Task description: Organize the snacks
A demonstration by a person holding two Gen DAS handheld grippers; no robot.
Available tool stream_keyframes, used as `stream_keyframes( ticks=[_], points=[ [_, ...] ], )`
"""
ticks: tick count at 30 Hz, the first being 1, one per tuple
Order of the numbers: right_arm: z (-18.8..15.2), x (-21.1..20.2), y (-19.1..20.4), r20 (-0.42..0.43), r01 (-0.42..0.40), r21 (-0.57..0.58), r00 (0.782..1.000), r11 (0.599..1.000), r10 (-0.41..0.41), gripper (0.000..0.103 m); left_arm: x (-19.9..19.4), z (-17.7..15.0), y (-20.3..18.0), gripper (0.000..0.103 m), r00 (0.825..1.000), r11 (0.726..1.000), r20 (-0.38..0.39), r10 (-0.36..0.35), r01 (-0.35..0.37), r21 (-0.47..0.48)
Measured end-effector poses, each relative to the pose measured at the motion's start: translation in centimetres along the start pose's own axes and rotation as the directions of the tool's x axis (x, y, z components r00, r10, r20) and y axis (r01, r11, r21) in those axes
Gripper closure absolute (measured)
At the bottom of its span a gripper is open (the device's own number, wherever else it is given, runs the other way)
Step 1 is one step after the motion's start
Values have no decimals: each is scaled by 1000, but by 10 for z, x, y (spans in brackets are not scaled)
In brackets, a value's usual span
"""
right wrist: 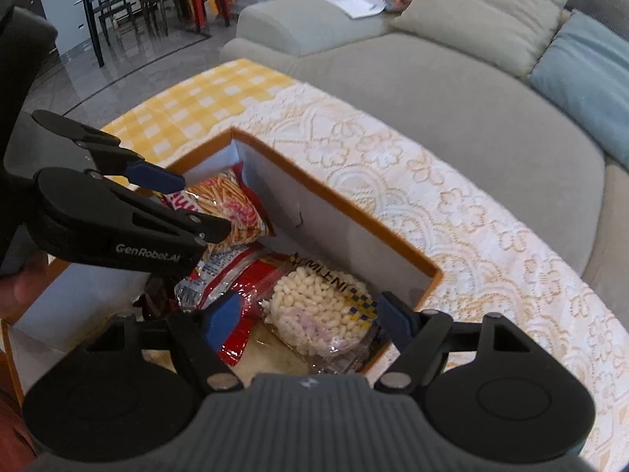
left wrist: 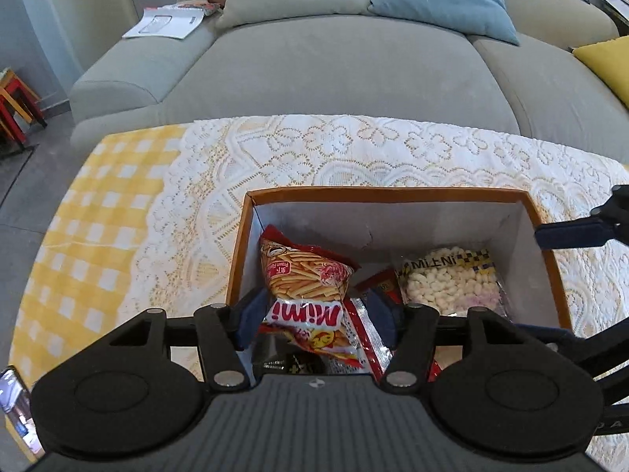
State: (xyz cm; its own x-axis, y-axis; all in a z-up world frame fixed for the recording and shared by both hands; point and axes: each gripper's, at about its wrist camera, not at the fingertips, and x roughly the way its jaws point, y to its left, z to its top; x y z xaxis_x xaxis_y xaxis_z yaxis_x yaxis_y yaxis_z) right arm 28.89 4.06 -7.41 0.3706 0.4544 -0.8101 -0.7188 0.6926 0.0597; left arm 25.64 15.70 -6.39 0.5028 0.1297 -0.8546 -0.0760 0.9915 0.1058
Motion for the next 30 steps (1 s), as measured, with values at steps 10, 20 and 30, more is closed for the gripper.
stream_keyframes(
  ticks=[10,20,30],
  points=[
    [-31,-81,10,109,91,29,990,995,-93,29,-77,-17,-31,34,992,998,124,37,-44,53],
    [-113,-203,19,281,147,249,935,957,-217,20,-180,-70,-91,32,945,993,315,91,-108,36],
    [-193,-262,42,342,174,421,879,890,-333,17,-199,-125,-132,31,955,993,282,89,-107,51]
  ],
)
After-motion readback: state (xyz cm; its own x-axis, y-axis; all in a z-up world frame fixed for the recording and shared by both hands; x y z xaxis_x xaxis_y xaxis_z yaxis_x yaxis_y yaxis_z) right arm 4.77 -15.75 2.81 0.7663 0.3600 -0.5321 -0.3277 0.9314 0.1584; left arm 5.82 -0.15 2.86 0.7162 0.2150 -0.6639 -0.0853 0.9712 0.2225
